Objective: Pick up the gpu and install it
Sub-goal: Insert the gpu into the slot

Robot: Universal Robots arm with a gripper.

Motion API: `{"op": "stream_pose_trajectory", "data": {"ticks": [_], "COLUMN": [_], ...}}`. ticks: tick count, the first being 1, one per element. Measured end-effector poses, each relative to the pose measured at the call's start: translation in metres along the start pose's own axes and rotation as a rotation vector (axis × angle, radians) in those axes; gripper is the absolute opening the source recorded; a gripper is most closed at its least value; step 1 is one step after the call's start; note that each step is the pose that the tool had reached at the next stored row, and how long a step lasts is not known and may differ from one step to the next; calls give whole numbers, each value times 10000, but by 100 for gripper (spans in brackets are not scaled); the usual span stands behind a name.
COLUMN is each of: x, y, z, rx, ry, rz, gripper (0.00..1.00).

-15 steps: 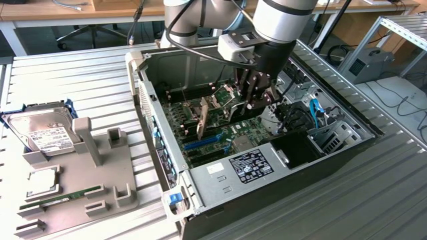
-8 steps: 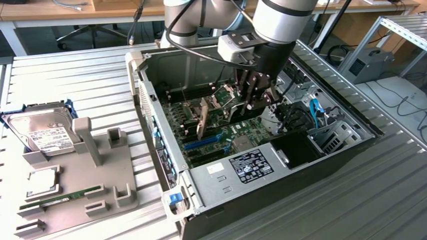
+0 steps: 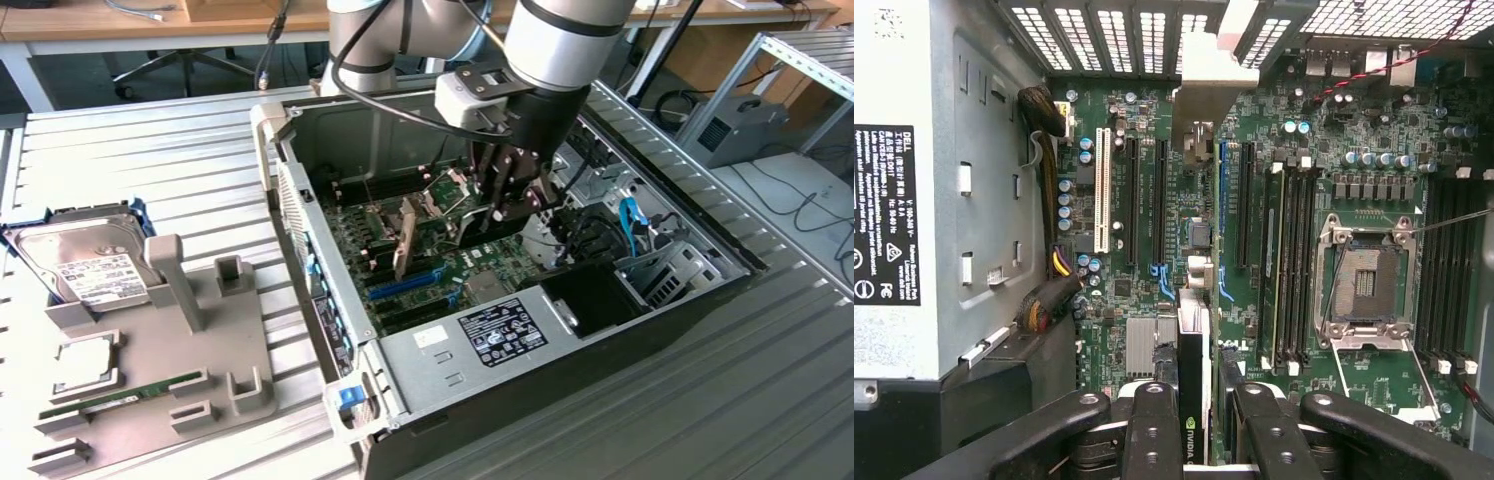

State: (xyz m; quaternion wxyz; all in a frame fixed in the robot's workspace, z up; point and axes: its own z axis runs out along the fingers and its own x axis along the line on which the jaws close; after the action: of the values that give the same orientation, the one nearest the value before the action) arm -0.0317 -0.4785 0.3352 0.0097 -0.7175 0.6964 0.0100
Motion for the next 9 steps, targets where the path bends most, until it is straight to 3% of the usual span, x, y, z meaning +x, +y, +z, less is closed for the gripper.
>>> {"op": "stream_pose_trajectory", "data": {"ticks": [9], "x": [2], "y": [4], "z": [26], "rx": [0], "ry": [1], "rz": [0], "gripper": [26]}}
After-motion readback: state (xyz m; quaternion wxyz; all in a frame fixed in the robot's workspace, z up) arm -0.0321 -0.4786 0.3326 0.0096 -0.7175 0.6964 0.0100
